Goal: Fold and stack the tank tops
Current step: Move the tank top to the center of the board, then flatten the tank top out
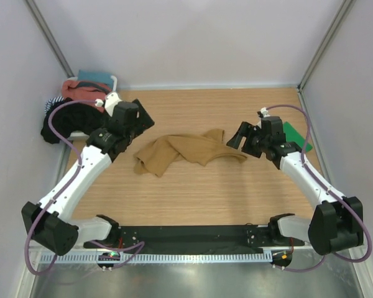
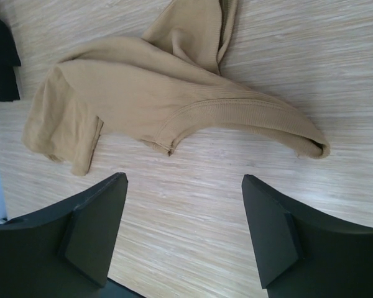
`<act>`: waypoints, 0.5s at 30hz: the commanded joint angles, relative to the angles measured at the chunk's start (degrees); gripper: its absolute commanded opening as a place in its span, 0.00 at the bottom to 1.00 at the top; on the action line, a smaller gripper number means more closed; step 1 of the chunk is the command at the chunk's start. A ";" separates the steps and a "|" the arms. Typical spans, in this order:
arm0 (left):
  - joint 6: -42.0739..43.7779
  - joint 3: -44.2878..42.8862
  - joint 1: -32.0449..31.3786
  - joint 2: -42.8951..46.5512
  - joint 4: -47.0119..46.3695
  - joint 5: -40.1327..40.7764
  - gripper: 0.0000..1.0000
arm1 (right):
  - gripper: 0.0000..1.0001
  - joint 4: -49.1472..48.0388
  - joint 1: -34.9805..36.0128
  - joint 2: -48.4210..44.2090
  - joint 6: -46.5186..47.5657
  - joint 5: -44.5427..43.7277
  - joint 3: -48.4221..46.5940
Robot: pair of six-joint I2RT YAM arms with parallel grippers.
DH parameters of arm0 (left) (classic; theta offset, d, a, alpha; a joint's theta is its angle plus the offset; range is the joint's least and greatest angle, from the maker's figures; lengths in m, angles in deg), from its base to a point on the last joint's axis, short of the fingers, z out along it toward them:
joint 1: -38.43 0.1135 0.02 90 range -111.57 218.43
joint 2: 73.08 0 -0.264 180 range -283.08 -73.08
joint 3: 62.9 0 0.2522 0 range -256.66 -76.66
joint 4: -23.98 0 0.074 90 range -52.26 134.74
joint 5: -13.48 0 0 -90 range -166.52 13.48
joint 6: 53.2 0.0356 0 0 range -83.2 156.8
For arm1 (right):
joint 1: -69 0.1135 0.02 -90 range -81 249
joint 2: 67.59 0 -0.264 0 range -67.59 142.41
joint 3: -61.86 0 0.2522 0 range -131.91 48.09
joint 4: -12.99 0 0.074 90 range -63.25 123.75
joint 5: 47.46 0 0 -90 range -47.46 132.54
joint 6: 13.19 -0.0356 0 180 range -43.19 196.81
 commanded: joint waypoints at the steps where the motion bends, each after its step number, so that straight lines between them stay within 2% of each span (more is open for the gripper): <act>1: 5.69 2.27 -0.52 -3.14 -0.01 -8.20 0.99 | 0.78 1.05 2.90 3.18 3.24 1.10 -4.75; 2: 6.57 2.62 -0.61 -3.94 -0.01 -10.33 0.97 | 0.77 2.62 3.60 5.19 3.60 0.23 -5.64; 3: 8.41 3.41 -0.70 -4.64 -0.09 -12.09 0.95 | 0.70 3.42 5.61 6.26 4.12 -1.52 -6.43; 4: 9.12 4.03 -0.87 -5.26 -0.01 -13.50 0.93 | 0.67 4.04 6.50 7.14 4.82 -2.58 -7.66; 6: 10.96 5.78 -2.18 -5.62 -0.18 -15.80 0.83 | 0.61 5.54 9.48 9.25 5.44 -5.56 -8.63; 7: 11.50 7.09 -3.76 -5.01 -0.53 -15.63 0.81 | 0.58 6.15 10.54 10.47 5.71 -6.54 -9.07; 15: 13.87 10.62 -11.33 -5.00 0.78 -16.15 0.73 | 0.55 5.37 20.39 16.27 6.24 -13.58 -9.34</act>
